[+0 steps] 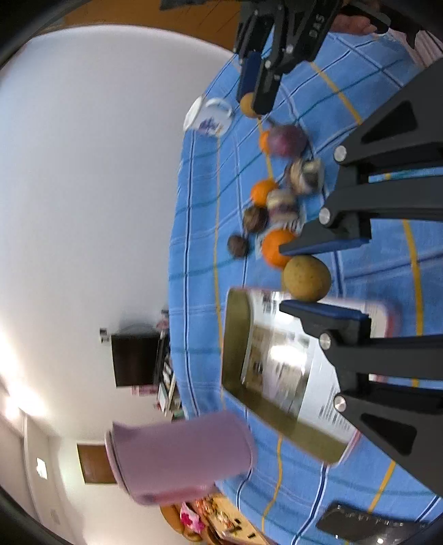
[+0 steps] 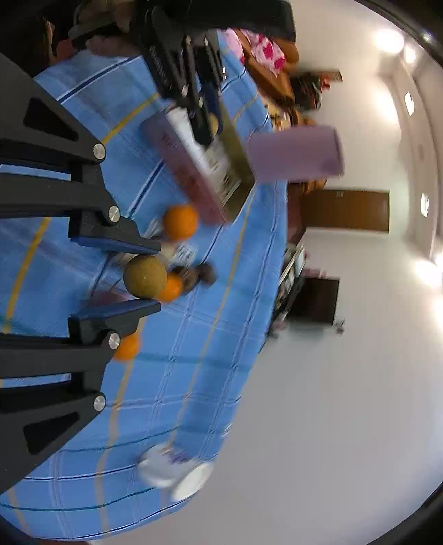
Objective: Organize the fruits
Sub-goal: 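Carry both held yellow-brown fruits over the pink tin box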
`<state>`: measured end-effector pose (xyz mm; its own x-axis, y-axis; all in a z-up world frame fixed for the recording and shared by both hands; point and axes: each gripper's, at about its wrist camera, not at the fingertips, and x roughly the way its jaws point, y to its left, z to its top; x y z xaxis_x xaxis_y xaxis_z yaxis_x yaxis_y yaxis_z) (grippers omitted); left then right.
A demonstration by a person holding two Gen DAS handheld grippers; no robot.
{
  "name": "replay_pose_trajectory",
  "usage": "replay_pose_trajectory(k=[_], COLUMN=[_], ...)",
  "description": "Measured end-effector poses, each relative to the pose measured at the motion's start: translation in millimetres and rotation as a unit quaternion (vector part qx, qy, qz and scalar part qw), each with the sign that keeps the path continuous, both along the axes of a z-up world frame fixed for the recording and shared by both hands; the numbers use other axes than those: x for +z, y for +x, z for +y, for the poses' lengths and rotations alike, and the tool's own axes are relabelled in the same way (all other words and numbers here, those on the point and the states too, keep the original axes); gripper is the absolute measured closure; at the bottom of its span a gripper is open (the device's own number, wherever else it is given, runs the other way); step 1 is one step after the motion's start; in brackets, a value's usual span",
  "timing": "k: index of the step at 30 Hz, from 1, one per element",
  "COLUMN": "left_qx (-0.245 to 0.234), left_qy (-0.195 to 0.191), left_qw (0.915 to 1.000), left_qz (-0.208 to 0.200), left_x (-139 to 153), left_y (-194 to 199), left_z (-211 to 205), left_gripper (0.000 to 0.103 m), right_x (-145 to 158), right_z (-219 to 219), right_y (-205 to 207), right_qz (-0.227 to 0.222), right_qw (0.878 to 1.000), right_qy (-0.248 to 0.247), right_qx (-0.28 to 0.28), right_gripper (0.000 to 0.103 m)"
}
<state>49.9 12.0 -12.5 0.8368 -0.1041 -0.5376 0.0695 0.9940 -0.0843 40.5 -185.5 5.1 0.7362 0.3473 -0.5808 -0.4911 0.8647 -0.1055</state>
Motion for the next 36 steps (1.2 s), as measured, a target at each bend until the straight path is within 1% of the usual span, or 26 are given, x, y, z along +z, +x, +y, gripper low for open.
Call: replay_pose_trajectory(k=[4, 9, 13, 17, 21, 22, 27, 32, 36], left_qx=[0.029, 0.057, 0.072, 0.085, 0.104, 0.108, 0.115, 0.115, 0.114], left_qy=[0.004, 0.012, 0.018, 0.023, 0.038, 0.044, 0.047, 0.049, 0.049], left_qw=[0.9996, 0.9983, 0.9971, 0.9958, 0.9935, 0.9929, 0.9918, 0.9915, 0.9915], left_qz=[-0.001, 0.005, 0.017, 0.023, 0.023, 0.023, 0.029, 0.034, 0.039], left_x=[3, 1, -4, -8, -10, -11, -15, -19, -20], left_y=[6, 17, 27, 33, 40, 43, 50, 56, 60], left_z=[25, 50, 62, 71, 76, 77, 85, 90, 92], left_gripper=[0.076, 0.076, 0.076, 0.076, 0.076, 0.076, 0.076, 0.076, 0.076], right_x=[10, 10, 10, 19, 24, 23, 10, -8, -16], right_z=[39, 77, 96, 108, 121, 124, 141, 151, 155], right_y=[7, 20, 30, 38, 43, 44, 55, 65, 71], right_qz=[-0.016, -0.019, -0.024, -0.037, -0.050, -0.051, -0.042, -0.018, -0.007], right_qw=[0.999, 0.997, 0.995, 0.993, 0.991, 0.991, 0.991, 0.992, 0.992], right_qy=[0.001, -0.003, -0.008, 0.001, 0.014, 0.016, 0.019, 0.023, 0.024], right_qx=[0.041, 0.081, 0.100, 0.111, 0.120, 0.119, 0.124, 0.123, 0.122], right_gripper=[0.075, 0.075, 0.075, 0.075, 0.075, 0.075, 0.074, 0.074, 0.074])
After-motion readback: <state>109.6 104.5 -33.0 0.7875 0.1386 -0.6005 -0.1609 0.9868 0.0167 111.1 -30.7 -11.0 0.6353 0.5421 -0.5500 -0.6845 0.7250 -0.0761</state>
